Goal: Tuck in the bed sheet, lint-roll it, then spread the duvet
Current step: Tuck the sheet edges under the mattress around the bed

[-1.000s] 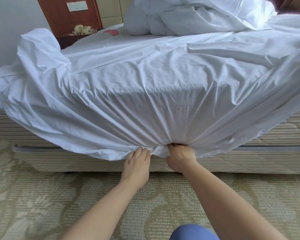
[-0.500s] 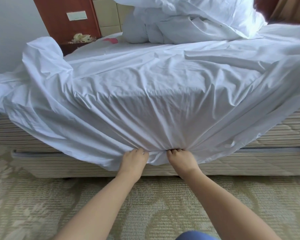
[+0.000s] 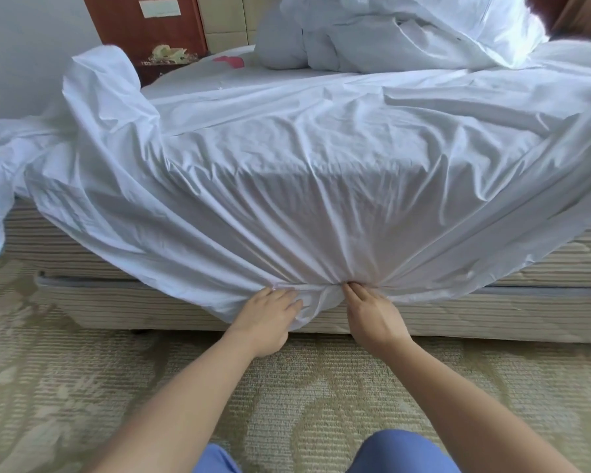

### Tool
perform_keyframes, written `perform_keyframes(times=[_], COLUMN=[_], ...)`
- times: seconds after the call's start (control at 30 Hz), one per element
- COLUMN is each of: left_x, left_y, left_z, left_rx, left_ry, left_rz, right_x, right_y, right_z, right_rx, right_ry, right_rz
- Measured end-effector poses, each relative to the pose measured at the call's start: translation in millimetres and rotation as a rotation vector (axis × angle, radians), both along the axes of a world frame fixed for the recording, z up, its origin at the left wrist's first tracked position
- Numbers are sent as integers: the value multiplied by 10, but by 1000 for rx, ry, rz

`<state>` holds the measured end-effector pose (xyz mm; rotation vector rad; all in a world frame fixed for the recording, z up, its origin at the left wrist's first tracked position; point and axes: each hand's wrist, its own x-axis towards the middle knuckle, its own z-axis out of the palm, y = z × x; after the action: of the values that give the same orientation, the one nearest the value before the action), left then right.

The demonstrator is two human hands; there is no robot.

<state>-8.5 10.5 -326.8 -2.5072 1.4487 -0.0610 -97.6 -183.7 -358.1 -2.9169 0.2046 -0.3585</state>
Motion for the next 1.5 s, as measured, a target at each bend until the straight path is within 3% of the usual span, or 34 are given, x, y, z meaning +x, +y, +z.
perform_keyframes(times=[0.17,0.3,0.5,0.77,0.93,1.1,1.27,1.43,1.5], left_x=[-17,-24,76,280,85,114,101,223,171], left_y=[-70,-144,-174,-456,-218,97,213,419,494], left_z=[-25,-103,-114,-145,-153,-124,93,75,173], left_rx=[-31,-98,-16,-15,-181,-226,-194,-194,-162], left_ry=[62,99,112,223,25,-199,-275,-187,-66], left_rz=[111,155,181,327,167,-44,-117,107,221], right_x=[-30,75,284,341,114,-3,130,271,279], right_y=[-20,-13,-4,56,150,305,421,544,577], right_z=[72,161,131,105,39,118,320,286,309], right_rx=[-124,-128,-85,-173,-255,-276,-281,-111,-65], right_ry=[214,252,288,337,229,76,151,238,257], right_rz=[69,45,-29,-59,-45,153,313,263,215])
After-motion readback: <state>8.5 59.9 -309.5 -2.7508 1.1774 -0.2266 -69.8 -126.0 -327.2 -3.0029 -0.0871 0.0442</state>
